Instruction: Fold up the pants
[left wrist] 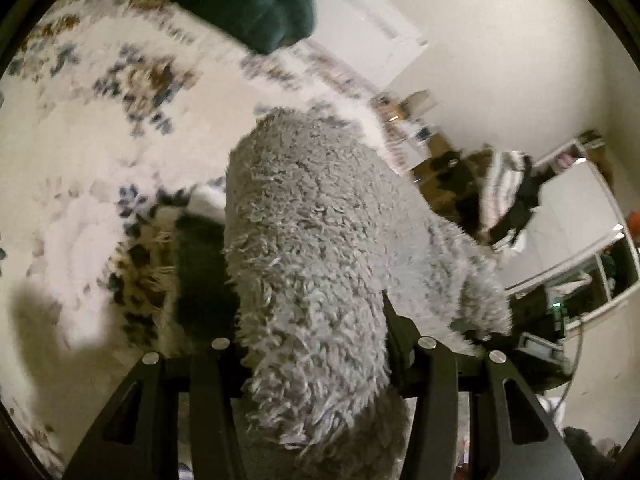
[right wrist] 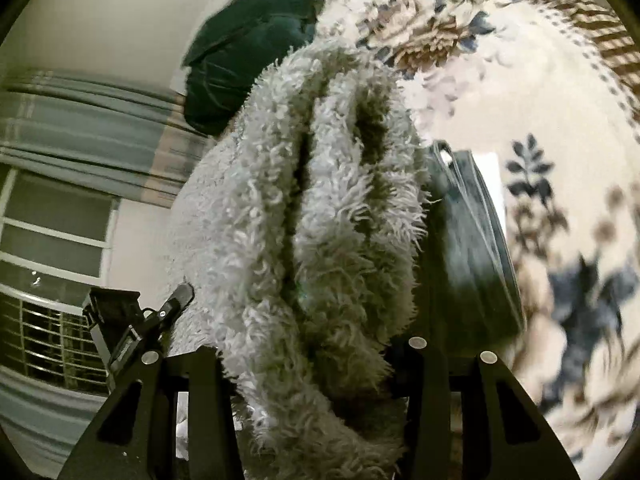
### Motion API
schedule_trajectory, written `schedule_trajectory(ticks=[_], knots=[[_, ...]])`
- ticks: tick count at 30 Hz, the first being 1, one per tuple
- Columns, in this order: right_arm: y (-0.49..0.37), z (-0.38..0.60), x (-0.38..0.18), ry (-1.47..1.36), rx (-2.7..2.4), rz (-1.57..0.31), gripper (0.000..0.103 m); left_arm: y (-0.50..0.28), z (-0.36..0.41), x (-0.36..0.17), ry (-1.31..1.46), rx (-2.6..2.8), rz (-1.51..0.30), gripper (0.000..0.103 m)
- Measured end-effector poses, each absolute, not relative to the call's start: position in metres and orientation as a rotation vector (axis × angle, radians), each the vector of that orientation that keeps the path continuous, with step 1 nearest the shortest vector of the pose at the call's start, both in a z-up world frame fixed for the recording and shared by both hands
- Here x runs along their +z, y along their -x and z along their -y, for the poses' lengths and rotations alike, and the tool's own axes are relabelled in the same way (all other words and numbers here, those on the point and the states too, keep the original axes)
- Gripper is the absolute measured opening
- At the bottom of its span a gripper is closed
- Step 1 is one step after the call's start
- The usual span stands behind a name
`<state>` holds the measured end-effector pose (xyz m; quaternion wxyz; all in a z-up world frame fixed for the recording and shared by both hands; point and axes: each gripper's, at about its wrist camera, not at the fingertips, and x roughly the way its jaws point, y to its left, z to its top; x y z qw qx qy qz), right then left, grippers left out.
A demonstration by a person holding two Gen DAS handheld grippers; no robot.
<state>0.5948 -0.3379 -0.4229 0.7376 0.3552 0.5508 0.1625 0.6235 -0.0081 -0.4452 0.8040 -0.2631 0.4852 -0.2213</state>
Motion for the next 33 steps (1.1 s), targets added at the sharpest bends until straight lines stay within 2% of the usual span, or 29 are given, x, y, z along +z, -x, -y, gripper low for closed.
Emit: schedule_trajectory(ticks=[3,4,6,8,10,12,13,14,18,20,23,33], knots=[[-0.610,0.340,-0.445,-0.775,0.333,-1.271,0.047,-0.624,0.005,-0.462,0.575,-0.450,-1.086,0.047],[-0.613,0.340,-0.450,-0.769,0.325,-1.298,0.051,-0.622,0.003,-0.464,0.578,-0.445,-1.091,0.048],[-0.615,0.340,-0.451,-0.744,0.290,-1.343,0.063,-0.615,0.002,-0.461,0.582,-0.435,-1.113,0.048],[-0.621,0.341,-0.453,-0.714,0.259,-1.360,0.071,-0.610,0.002,-0.454,0.562,-0.412,-1.133,0.049],[-0.616,0.338,-0.439,-0.597,0.179,-1.353,0.087,-0.599,0.006,-0.437,0.481,-0.361,-1.133,0.051],[-0.603,0.331,-0.418,-0.473,0.097,-1.328,0.094,-0.591,0.013,-0.421,0.379,-0.314,-1.122,0.070],[-0.595,0.325,-0.408,-0.404,0.043,-1.316,0.099,-0.586,0.017,-0.411,0.323,-0.289,-1.113,0.087],[-0.589,0.321,-0.400,-0.356,0.004,-1.308,0.101,-0.580,0.022,-0.402,0.272,-0.269,-1.100,0.095],[-0.549,0.298,-0.370,-0.191,-0.147,-1.243,0.102,-0.567,0.040,-0.378,0.100,-0.197,-1.064,0.097],[-0.527,0.289,-0.352,-0.152,-0.201,-1.207,0.103,-0.560,0.046,-0.368,0.054,-0.173,-1.054,0.102],[-0.503,0.280,-0.327,-0.130,-0.261,-1.160,0.103,-0.545,0.054,-0.348,0.002,-0.143,-1.036,0.102],[-0.409,0.261,-0.198,-0.103,-0.239,-1.038,0.103,-0.462,0.063,-0.254,-0.012,-0.111,-0.950,0.102]])
